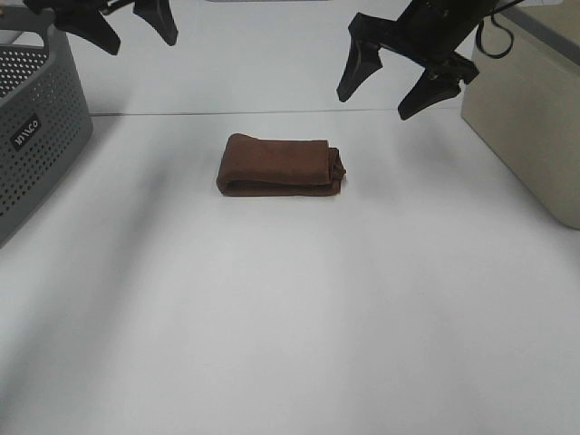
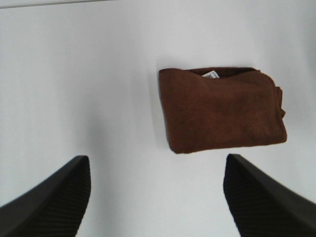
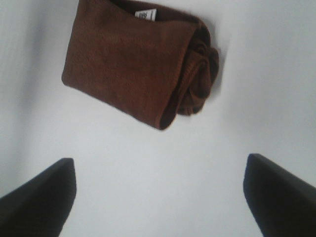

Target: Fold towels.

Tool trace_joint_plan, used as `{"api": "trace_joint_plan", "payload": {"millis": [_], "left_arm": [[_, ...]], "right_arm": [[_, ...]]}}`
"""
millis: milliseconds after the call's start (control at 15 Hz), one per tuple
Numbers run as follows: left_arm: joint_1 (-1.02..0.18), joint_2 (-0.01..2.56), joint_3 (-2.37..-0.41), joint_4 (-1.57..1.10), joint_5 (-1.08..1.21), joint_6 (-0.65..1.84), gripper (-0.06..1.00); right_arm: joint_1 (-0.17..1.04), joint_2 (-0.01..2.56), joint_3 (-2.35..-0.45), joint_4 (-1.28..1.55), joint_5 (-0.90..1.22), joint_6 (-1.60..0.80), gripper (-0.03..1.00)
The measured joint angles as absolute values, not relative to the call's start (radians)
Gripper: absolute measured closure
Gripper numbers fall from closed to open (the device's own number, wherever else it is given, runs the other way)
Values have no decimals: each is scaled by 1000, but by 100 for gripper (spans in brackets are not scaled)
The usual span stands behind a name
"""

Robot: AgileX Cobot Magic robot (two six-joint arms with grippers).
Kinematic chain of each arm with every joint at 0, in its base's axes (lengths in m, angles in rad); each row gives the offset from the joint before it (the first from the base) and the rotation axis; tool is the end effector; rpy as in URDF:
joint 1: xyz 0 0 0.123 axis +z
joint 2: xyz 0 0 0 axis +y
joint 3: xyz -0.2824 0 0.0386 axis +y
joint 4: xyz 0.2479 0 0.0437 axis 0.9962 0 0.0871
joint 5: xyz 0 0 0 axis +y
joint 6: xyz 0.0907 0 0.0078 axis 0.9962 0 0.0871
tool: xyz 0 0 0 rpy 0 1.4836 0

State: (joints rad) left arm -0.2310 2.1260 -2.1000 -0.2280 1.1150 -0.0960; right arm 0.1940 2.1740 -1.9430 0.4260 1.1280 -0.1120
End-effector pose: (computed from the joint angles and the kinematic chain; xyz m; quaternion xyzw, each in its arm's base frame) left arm 0.4585 -0.1268 0.3028 0.0425 0.9598 -0.1514 0.2324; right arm 0.4557 0.1242 0.2397 -0.0869 0.9645 0.2082 0.1372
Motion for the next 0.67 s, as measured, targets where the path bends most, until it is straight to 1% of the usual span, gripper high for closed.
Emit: {"api": "trace_joint_plan", "payload": {"millis": [133, 267, 333, 467, 600, 667], "left_arm": [[-231, 2057, -2100, -148, 1192, -96, 23], [-231, 1980, -2092, -54, 1211, -95, 23], [-231, 1930, -2058, -19, 1211, -95, 23], [-231, 1825, -1945, 26, 1211, -95, 23], [-231, 1670, -1744, 32, 1211, -95, 23], [-231, 1591, -1644, 33, 1214, -95, 23]], "right_arm": [[194, 2113, -1943, 350, 1203, -105, 11], [194, 2050, -1943, 282, 1208, -84, 11], [194, 2018, -1943, 254, 1208, -74, 11], [194, 1941, -1938, 224, 1208, -63, 11], [194, 1817, -1868, 219, 1208, -56, 11], [194, 1755, -1804, 217, 1208, -56, 11]]}}
